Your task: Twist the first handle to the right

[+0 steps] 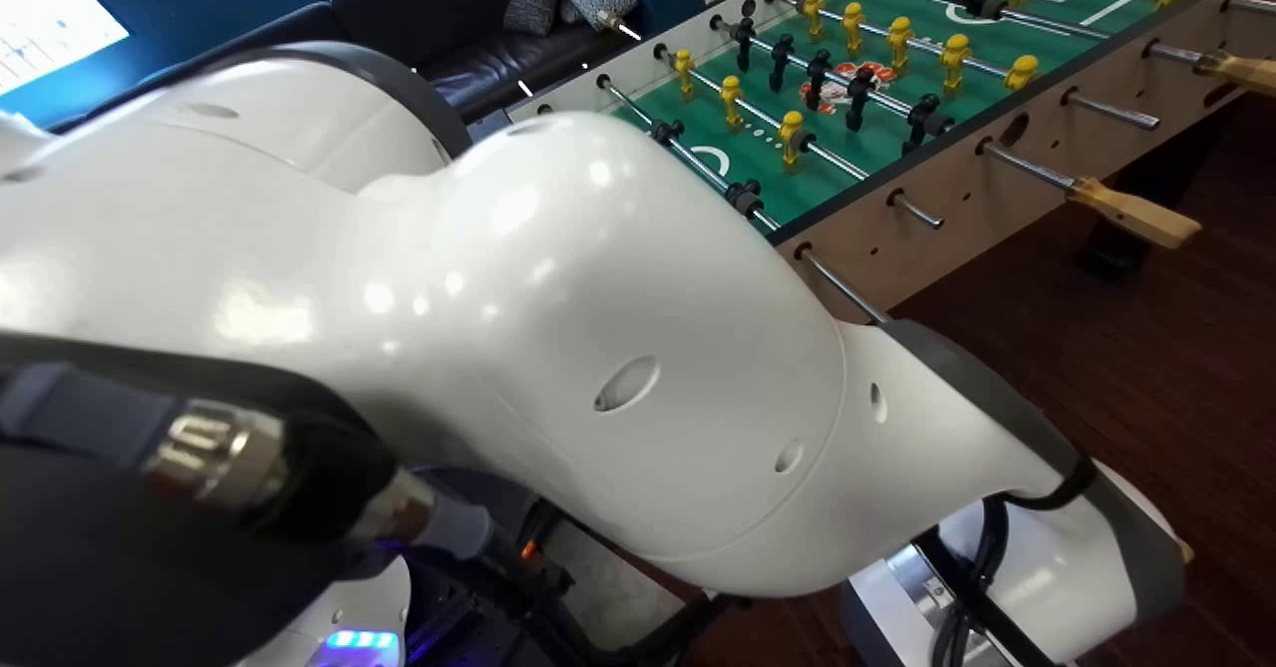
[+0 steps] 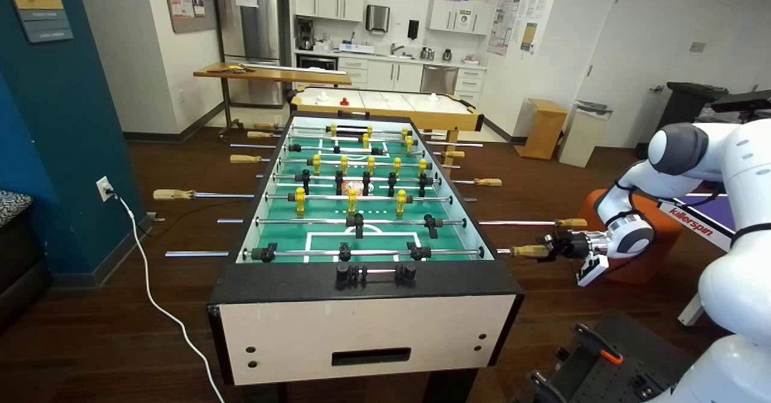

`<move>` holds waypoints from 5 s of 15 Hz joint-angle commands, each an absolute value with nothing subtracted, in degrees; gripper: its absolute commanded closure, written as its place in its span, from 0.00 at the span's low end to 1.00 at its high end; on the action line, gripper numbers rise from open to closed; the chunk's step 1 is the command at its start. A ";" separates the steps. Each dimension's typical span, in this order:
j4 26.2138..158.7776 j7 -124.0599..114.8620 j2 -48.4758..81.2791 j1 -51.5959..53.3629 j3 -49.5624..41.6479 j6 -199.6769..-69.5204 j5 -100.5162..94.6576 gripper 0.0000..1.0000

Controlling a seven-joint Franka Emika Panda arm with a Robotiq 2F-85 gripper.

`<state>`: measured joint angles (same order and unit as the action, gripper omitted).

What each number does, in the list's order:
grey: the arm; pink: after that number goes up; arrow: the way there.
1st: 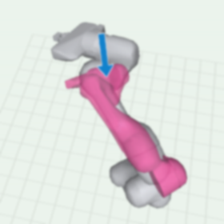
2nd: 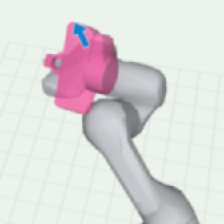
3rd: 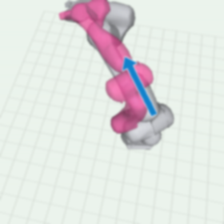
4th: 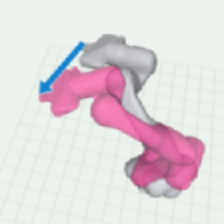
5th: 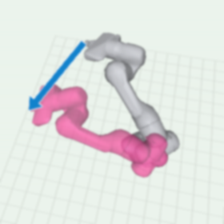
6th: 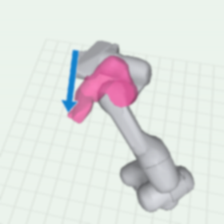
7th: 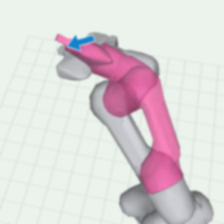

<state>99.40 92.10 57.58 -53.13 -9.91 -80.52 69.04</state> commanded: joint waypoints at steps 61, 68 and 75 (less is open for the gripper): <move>92.01 87.60 62.62 -55.80 -11.12 -71.75 69.72 0.44; 91.68 87.10 62.99 -55.88 -11.22 -72.10 69.64 0.85; 90.56 73.01 62.73 -55.33 -11.17 -67.97 65.82 0.85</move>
